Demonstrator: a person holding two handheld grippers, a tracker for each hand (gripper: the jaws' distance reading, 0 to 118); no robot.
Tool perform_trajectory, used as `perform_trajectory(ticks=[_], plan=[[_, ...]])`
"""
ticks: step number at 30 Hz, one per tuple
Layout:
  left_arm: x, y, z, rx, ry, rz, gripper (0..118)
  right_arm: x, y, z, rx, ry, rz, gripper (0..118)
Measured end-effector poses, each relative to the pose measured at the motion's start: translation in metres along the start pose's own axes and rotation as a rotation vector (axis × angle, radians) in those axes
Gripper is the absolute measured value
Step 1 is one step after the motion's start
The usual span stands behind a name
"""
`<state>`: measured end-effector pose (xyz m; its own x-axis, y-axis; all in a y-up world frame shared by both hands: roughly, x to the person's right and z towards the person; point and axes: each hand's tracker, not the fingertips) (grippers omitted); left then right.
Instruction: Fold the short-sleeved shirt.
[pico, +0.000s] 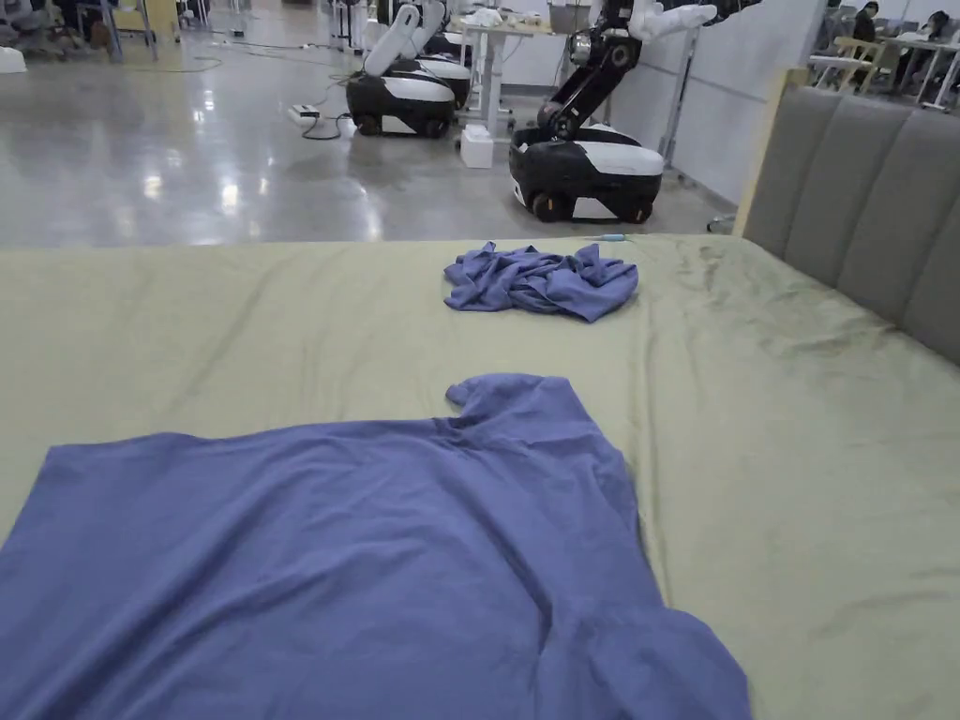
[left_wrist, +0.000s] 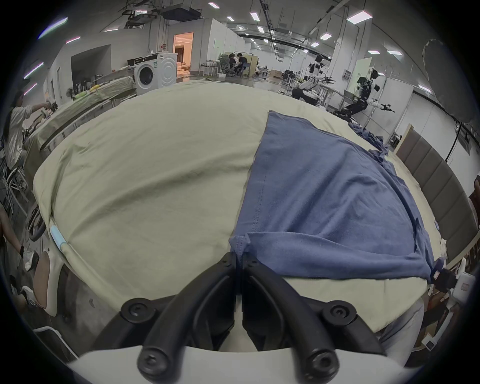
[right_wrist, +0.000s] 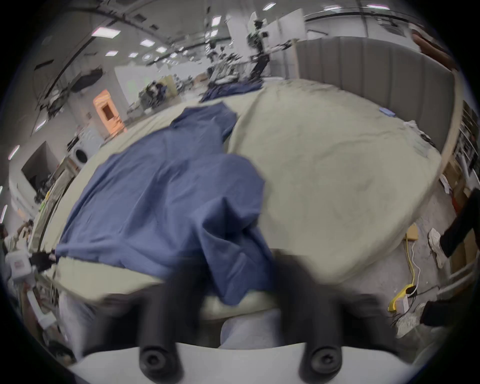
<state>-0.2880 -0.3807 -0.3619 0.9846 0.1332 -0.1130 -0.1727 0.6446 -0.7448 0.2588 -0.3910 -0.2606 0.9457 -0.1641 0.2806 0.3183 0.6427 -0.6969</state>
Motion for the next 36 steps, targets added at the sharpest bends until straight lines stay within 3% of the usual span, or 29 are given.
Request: perform_trajectory(ticks=[4, 8, 15, 20, 26, 27, 28, 29, 30, 32, 36], plan=[[0.001, 0.009, 0.008, 0.011, -0.012, 0.031, 3, -0.01, 0.007, 0.011, 0.057, -0.036, 0.015, 12], [0.003, 0.047, 0.01, 0.076, -0.023, -0.018, 3, -0.007, 0.052, 0.018, 0.148, 0.036, -0.023, 12], [0.023, 0.126, -0.02, 0.152, -0.057, -0.059, 3, -0.027, 0.152, -0.025, 0.219, 0.064, 0.019, 12], [0.041, 0.166, -0.063, 0.132, -0.032, -0.105, 3, -0.038, 0.196, -0.079, 0.173, 0.03, 0.025, 12], [0.053, 0.172, -0.12, 0.032, 0.007, -0.15, 3, -0.038, 0.2, -0.137, 0.063, -0.021, 0.034, 12], [0.053, 0.171, -0.126, 0.031, 0.012, -0.134, 3, -0.038, 0.199, -0.145, 0.049, -0.027, 0.052, 15], [0.051, 0.168, -0.131, 0.035, 0.016, -0.111, 3, -0.038, 0.197, -0.151, 0.044, -0.027, 0.07, 26], [0.049, 0.164, -0.135, 0.041, 0.015, -0.079, 9, -0.039, 0.195, -0.155, 0.045, -0.048, 0.095, 50], [0.044, 0.16, -0.134, 0.047, 0.009, -0.046, 26, -0.038, 0.193, -0.155, 0.058, -0.069, 0.106, 65], [0.033, 0.152, -0.124, 0.03, -0.016, 0.02, 95, -0.033, 0.187, -0.139, 0.125, -0.083, 0.069, 73], [0.006, 0.121, -0.061, 0.11, -0.097, 0.091, 90, -0.017, 0.158, -0.078, 0.297, 0.015, -0.042, 76]])
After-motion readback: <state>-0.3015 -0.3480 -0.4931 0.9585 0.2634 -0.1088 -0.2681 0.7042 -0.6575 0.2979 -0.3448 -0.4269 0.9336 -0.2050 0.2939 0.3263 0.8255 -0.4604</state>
